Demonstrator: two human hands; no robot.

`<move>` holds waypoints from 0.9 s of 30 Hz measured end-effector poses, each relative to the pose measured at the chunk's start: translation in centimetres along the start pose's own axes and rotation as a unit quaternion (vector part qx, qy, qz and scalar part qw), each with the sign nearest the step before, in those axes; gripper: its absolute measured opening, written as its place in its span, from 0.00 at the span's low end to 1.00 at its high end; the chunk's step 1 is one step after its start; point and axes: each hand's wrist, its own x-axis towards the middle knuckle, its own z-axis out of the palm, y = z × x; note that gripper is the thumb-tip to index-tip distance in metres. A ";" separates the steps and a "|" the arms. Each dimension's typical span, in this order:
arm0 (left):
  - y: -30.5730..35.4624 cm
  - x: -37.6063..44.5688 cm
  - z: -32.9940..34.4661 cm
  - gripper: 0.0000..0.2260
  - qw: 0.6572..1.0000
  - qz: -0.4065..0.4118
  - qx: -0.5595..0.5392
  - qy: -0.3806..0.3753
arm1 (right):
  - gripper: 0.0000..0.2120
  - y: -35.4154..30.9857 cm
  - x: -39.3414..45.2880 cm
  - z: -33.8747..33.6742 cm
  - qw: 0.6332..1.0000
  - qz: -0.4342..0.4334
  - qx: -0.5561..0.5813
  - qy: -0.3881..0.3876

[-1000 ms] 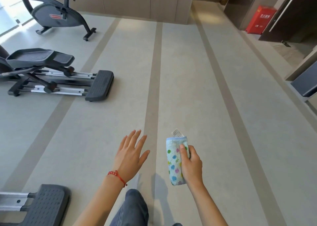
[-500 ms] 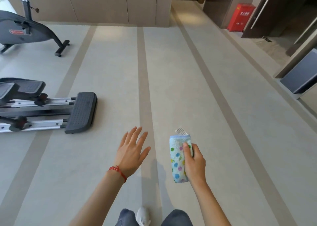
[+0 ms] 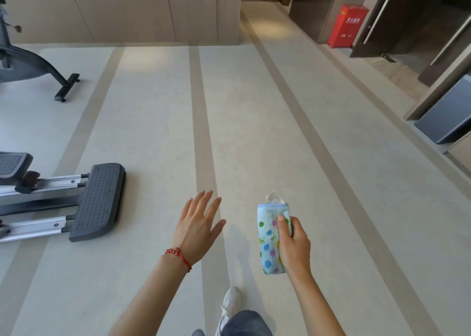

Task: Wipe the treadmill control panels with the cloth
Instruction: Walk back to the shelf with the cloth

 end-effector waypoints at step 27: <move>20.4 36.7 9.2 0.25 0.855 0.505 -0.085 -0.083 | 0.14 -0.4 18.6 -12.6 0.859 0.180 0.143 0.457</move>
